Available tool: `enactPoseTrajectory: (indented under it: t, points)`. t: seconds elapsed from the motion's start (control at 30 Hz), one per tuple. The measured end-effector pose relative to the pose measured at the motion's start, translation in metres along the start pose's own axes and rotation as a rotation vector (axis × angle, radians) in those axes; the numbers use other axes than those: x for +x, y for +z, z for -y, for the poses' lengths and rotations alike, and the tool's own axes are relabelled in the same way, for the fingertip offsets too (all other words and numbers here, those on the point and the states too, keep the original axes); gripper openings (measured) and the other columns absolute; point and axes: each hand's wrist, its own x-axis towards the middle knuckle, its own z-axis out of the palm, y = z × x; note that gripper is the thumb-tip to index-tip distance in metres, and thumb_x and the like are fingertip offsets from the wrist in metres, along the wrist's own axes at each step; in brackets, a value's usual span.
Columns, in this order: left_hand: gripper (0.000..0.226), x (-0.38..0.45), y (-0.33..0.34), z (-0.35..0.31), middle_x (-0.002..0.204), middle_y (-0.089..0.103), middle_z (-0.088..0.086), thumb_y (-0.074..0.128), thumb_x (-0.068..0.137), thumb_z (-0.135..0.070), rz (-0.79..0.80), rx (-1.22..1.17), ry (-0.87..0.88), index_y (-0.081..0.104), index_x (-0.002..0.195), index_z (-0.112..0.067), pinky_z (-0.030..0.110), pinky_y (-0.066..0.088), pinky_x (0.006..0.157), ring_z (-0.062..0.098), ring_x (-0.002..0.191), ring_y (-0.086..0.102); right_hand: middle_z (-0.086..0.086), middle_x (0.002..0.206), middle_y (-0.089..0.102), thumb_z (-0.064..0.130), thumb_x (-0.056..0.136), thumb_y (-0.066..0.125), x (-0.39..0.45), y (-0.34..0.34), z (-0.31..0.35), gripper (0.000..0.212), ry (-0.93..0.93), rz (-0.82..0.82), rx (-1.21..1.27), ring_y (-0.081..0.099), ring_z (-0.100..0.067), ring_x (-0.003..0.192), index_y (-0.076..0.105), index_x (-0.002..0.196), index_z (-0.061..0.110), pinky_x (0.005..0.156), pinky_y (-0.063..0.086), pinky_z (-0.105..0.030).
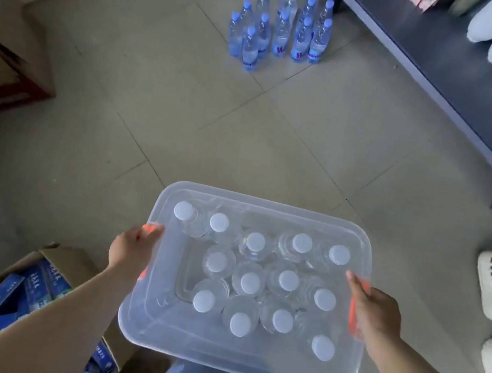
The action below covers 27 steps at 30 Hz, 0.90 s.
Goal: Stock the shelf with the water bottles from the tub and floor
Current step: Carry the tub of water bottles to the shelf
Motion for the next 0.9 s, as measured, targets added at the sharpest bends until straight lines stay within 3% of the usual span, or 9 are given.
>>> enactPoseTrajectory:
  t: [0.13,0.4,0.47,0.57,0.67,0.77,0.83,0.9]
  points:
    - [0.041,0.034,-0.018,-0.037,0.059,0.041,0.007,0.055,0.09,-0.037,0.025,-0.08,-0.05,0.045,0.061,-0.009,0.027,0.03,0.05,0.02,0.053,0.038,-0.013,0.059,0.047,0.057,0.079,0.062,0.024,0.0,0.061,0.055,-0.036,0.0,-0.033,0.05,-0.028,0.053,0.048,0.06,0.007,0.059,0.047,-0.032]
    - [0.043,0.125,-0.066,-0.127,0.058,0.042,0.006,0.054,0.089,-0.041,0.056,-0.101,-0.041,0.046,0.061,-0.009,0.026,0.03,0.05,0.022,0.052,0.039,-0.011,0.057,0.051,0.056,0.082,0.059,0.053,0.02,0.186,0.06,-0.031,-0.042,-0.037,0.057,-0.033,0.065,0.044,0.049,0.008,0.066,0.044,-0.035]
    - [0.046,0.148,-0.077,-0.146,0.058,0.042,0.006,0.057,0.08,-0.049,0.051,-0.1,-0.06,0.045,0.061,-0.01,0.026,0.031,0.05,0.023,0.053,0.039,-0.012,0.06,0.055,0.056,0.083,0.058,0.061,0.031,0.212,0.06,-0.011,-0.018,-0.043,0.059,-0.034,0.069,0.047,0.051,0.007,0.07,0.047,-0.037]
    - [0.045,0.18,-0.093,-0.175,0.059,0.043,0.006,0.045,0.063,-0.055,0.042,-0.092,-0.063,0.047,0.062,-0.01,0.027,0.031,0.051,0.023,0.054,0.039,-0.014,0.061,0.055,0.056,0.083,0.058,0.078,0.048,0.254,0.059,-0.015,0.012,-0.022,0.062,-0.037,0.073,0.045,0.051,0.008,0.072,0.05,-0.039]
    - [0.049,0.221,-0.108,-0.204,0.058,0.039,0.007,0.056,0.072,-0.052,0.01,-0.109,-0.049,0.041,0.057,-0.009,0.028,0.028,0.05,0.023,0.054,0.036,-0.012,0.06,0.055,0.054,0.085,0.056,0.1,0.063,0.305,0.058,-0.033,0.035,-0.014,0.062,-0.036,0.074,0.045,0.05,0.009,0.072,0.048,-0.037]
    - [0.046,0.265,-0.119,-0.223,0.06,0.038,0.007,0.058,0.087,-0.038,-0.029,-0.116,-0.076,0.041,0.058,-0.007,0.028,0.027,0.051,0.024,0.055,0.035,-0.011,0.065,0.06,0.055,0.085,0.055,0.115,0.077,0.354,0.054,-0.057,0.058,-0.034,0.061,-0.033,0.075,0.056,0.055,0.01,0.072,0.046,-0.034]
    - [0.044,0.295,-0.129,-0.235,0.062,0.04,0.009,0.06,0.086,-0.038,-0.027,-0.125,-0.089,0.044,0.061,-0.006,0.027,0.028,0.053,0.025,0.057,0.037,-0.01,0.061,0.057,0.056,0.083,0.057,0.126,0.085,0.389,0.055,-0.068,0.045,-0.02,0.059,-0.03,0.066,0.056,0.054,0.01,0.066,0.047,-0.033]
    - [0.042,0.327,-0.139,-0.248,0.063,0.04,0.009,0.061,0.085,-0.039,-0.013,-0.144,-0.106,0.046,0.064,-0.006,0.027,0.028,0.053,0.024,0.059,0.038,-0.007,0.051,0.046,0.054,0.083,0.059,0.133,0.092,0.426,0.057,-0.068,0.04,0.0,0.051,-0.027,0.052,0.042,0.044,0.016,0.052,0.041,-0.029]
